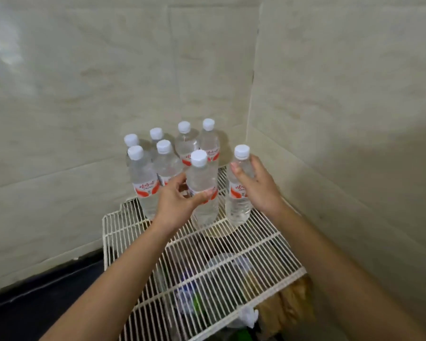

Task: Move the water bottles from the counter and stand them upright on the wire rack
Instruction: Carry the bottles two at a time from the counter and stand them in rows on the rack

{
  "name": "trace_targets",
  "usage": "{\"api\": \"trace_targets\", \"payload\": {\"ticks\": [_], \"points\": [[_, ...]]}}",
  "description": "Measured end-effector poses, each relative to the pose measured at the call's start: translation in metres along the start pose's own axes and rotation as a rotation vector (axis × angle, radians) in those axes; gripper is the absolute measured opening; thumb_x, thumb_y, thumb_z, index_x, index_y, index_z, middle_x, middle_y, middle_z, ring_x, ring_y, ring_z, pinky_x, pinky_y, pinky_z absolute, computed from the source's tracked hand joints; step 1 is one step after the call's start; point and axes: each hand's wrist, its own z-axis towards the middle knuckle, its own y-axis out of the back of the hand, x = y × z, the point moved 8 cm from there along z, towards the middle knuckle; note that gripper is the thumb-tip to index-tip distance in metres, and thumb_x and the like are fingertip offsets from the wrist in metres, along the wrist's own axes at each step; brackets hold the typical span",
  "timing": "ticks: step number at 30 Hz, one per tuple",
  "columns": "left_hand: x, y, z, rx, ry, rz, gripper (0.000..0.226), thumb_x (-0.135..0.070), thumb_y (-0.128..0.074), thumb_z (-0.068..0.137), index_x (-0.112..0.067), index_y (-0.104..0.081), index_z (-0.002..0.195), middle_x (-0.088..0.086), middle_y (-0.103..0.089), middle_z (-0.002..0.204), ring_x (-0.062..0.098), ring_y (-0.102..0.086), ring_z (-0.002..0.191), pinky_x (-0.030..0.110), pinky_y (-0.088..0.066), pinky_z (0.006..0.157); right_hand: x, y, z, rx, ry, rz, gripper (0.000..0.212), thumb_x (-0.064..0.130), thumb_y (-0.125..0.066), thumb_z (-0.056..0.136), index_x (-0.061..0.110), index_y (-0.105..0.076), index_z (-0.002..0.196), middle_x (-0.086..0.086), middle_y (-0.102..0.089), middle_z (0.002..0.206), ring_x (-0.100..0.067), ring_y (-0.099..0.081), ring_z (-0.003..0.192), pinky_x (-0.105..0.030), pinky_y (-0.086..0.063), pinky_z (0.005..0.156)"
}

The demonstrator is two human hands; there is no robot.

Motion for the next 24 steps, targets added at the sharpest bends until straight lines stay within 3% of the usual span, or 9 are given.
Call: {"api": "trace_targets", "payload": {"ticks": [3, 7, 10, 13, 15, 18, 21, 24], "points": [[-0.007, -0.013, 0.020, -0.082, -0.010, 0.029, 0.049, -0.020, -0.086, 0.073, -0.024, -0.067, 0.118, -0.010, -0.075, 0.109, 0.000, -0.069, 0.100, 0.021, -0.059, 0.080, -0.006, -0.005, 0.049, 0.071, 0.023, 0.044, 0.055, 0.064, -0.059, 0.091, 0.034, -0.053, 0.136, 0.011, -0.066, 0.130, -0.011, -0.062, 0.119, -0.042, -0.050, 0.105], [-0.009, -0.022, 0.042, -0.239, -0.006, 0.139, 0.051, -0.030, -0.085, 0.075, -0.031, -0.063, 0.121, -0.004, -0.069, 0.119, 0.005, -0.068, 0.105, 0.028, -0.059, 0.088, -0.001, -0.021, 0.094, 0.161, 0.077, 0.072, 0.047, 0.055, -0.061, 0.095, 0.028, -0.054, 0.133, 0.020, -0.061, 0.122, 0.004, -0.058, 0.108, -0.025, -0.047, 0.098], [0.003, -0.026, 0.042, -0.360, 0.018, 0.247, 0.067, -0.054, -0.078, 0.071, -0.033, -0.058, 0.132, -0.010, -0.067, 0.123, 0.010, -0.064, 0.114, 0.040, -0.056, 0.095, -0.015, -0.031, 0.105, 0.230, 0.065, 0.070, 0.053, 0.060, -0.061, 0.093, 0.022, -0.056, 0.131, 0.008, -0.065, 0.126, -0.009, -0.061, 0.116, -0.042, -0.049, 0.105], [0.008, -0.028, 0.038, -0.409, 0.027, 0.315, 0.068, -0.049, -0.076, 0.078, -0.029, -0.053, 0.138, -0.018, -0.066, 0.124, 0.003, -0.063, 0.116, 0.035, -0.055, 0.098, -0.037, -0.036, 0.102, 0.330, 0.011, 0.146, 0.080, 0.071, -0.066, 0.081, 0.026, -0.048, 0.145, 0.008, -0.062, 0.138, -0.010, -0.058, 0.127, -0.043, -0.047, 0.109], [0.006, -0.027, 0.040, -0.393, 0.046, 0.404, 0.062, -0.039, -0.077, 0.083, -0.027, -0.050, 0.138, -0.020, -0.065, 0.119, 0.004, -0.064, 0.112, 0.030, -0.055, 0.095, -0.054, -0.043, 0.094, 0.444, -0.053, 0.187, 0.089, 0.061, -0.077, 0.077, 0.029, -0.039, 0.151, 0.009, -0.059, 0.142, -0.010, -0.058, 0.128, -0.044, -0.046, 0.110], [-0.007, -0.025, 0.040, -0.395, 0.055, 0.672, 0.072, -0.039, -0.076, 0.085, -0.020, -0.043, 0.146, -0.002, -0.062, 0.132, 0.020, -0.060, 0.120, 0.036, -0.052, 0.092, -0.085, -0.051, 0.077, 0.559, -0.125, 0.086, 0.090, 0.029, -0.082, 0.081, 0.034, -0.030, 0.154, 0.010, -0.055, 0.142, -0.011, -0.057, 0.126, -0.044, -0.043, 0.112], [-0.042, -0.022, 0.039, -0.478, -0.091, 0.911, 0.078, -0.035, -0.078, 0.083, -0.006, -0.043, 0.145, 0.014, -0.051, 0.143, 0.032, -0.051, 0.127, 0.047, -0.050, 0.097, -0.102, -0.051, 0.070, 0.554, -0.124, -0.044, 0.085, 0.023, -0.081, 0.084, 0.030, -0.032, 0.154, 0.009, -0.054, 0.143, -0.011, -0.053, 0.128, -0.040, -0.043, 0.111], [-0.066, -0.012, 0.057, -0.406, -0.127, 0.849, 0.081, -0.042, -0.076, 0.084, -0.012, -0.038, 0.148, 0.013, -0.056, 0.137, 0.030, -0.054, 0.121, 0.047, -0.050, 0.094, -0.106, -0.050, 0.070, 0.533, -0.106, -0.092, 0.077, 0.022, -0.080, 0.086, 0.026, -0.039, 0.152, 0.005, -0.056, 0.145, -0.015, -0.053, 0.132, -0.043, -0.045, 0.112]]}}
